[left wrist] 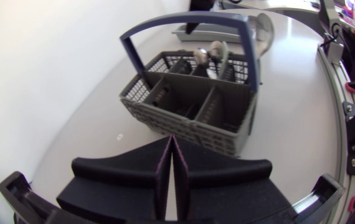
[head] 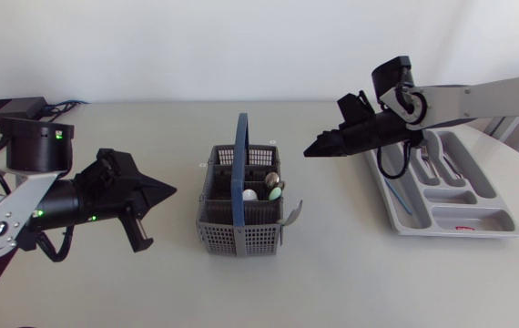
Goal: Sort the cutlery from the basket into the organizer compartments.
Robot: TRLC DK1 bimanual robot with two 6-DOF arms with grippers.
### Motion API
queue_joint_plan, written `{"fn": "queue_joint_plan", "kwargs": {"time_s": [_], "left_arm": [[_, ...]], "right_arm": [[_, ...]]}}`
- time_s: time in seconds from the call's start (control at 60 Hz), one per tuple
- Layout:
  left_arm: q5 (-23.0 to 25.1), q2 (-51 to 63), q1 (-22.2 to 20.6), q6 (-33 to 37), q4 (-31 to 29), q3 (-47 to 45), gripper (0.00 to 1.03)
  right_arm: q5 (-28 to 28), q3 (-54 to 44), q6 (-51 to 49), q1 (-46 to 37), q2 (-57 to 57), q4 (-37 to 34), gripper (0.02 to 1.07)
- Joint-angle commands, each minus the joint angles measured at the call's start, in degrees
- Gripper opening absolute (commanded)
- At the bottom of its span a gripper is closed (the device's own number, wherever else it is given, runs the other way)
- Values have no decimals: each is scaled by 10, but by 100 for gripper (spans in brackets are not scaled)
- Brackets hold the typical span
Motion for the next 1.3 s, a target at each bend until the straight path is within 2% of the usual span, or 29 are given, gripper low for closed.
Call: {"fn": "queue_joint_plan", "kwargs": {"time_s": [0.0, 0.133, 0.317, 0.45, 0.583, 0.767, 1.067, 1.283], "left_arm": [[7, -28, -34, 26, -41, -17, 4], [7, -35, -83, 21, -67, -22, 4], [7, 10, -132, 18, -45, -49, 4], [7, 47, -139, 18, -30, -54, 4], [7, 82, -128, 8, 21, -59, 4], [7, 127, -89, -2, 88, -59, 4], [7, 134, -6, 5, 128, -59, 4], [7, 153, 13, 5, 155, -44, 4]], "right_arm": [[2, 48, 28, 1, 53, 10, 8], [2, 116, 52, 17, 113, 17, 8], [2, 221, 67, 38, 193, -7, 8], [2, 277, 67, 52, 236, -31, 8], [-12, 312, 52, 60, 270, -67, 8], [-26, 241, 14, 66, 218, -86, 8], [-30, 86, -13, 67, 103, -69, 8], [-28, -26, -21, 64, 18, -55, 8]]}}
